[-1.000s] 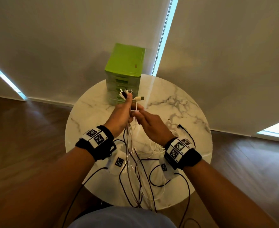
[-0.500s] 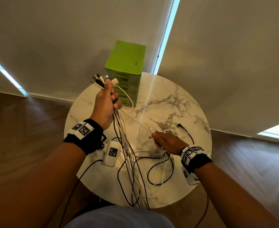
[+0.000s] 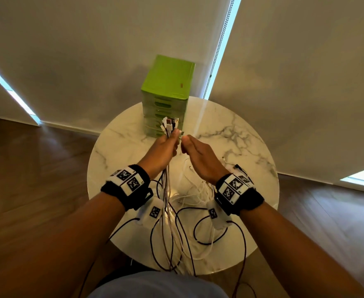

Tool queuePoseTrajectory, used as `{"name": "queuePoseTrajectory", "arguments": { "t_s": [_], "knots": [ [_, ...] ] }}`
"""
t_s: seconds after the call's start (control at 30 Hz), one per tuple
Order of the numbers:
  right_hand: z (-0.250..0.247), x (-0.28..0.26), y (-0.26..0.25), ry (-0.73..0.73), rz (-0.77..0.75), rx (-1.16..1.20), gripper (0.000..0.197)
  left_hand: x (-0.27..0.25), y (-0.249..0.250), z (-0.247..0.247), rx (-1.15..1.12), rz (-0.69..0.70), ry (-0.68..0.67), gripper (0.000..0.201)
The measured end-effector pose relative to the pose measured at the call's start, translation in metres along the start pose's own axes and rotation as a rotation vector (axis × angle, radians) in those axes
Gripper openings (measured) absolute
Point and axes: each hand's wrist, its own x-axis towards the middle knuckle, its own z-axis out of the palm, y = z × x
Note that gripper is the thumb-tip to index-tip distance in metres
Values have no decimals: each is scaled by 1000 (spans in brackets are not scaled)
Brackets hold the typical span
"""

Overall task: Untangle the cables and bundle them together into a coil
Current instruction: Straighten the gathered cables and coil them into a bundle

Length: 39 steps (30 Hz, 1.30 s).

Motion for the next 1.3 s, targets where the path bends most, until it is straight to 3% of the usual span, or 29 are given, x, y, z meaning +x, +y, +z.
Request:
{"name": "queuePoseTrajectory", "arguments": {
  "t_s": [0.17, 0.27, 0.4, 0.6, 0.7, 0.8, 0.9, 0.97, 1.03, 1.17, 1.3],
  "knots": [
    [5, 0, -5, -98, -91, 104, 32, 6, 4, 4, -199, -62, 13, 34],
    [3, -7, 9, -199, 25, 34, 42, 10, -2, 3, -153, -58, 126, 30],
    [2, -26, 54, -370, 199, -128, 67, 16, 8, -10, -317, -61, 273, 16],
    [-11, -45, 115, -298, 207, -215, 49, 18, 16, -37, -402, -31, 296, 10],
    [-22, -35, 123, -291, 215, -438, 45, 14, 17, -35, -358, 31, 278, 17],
    [-30, -10, 108, -197, 270, -562, 48, 6, 14, -26, -147, 134, 217, 21],
    [-35, 15, 71, -29, 245, -395, 48, 2, 1, -16, 73, 143, 146, 28],
    [-33, 21, 43, 2, 166, -224, 44, 1, -5, -10, 123, 94, 104, 41],
    [-26, 21, 20, -66, 59, -159, 41, 1, -4, -5, 57, 41, 70, 53],
    [-17, 12, -5, -255, -102, -194, 26, 4, 5, 0, -53, 18, 49, 37],
    [-15, 8, 4, -376, -61, -247, 21, 11, -1, -3, 26, 37, 50, 29]
  ]
}}
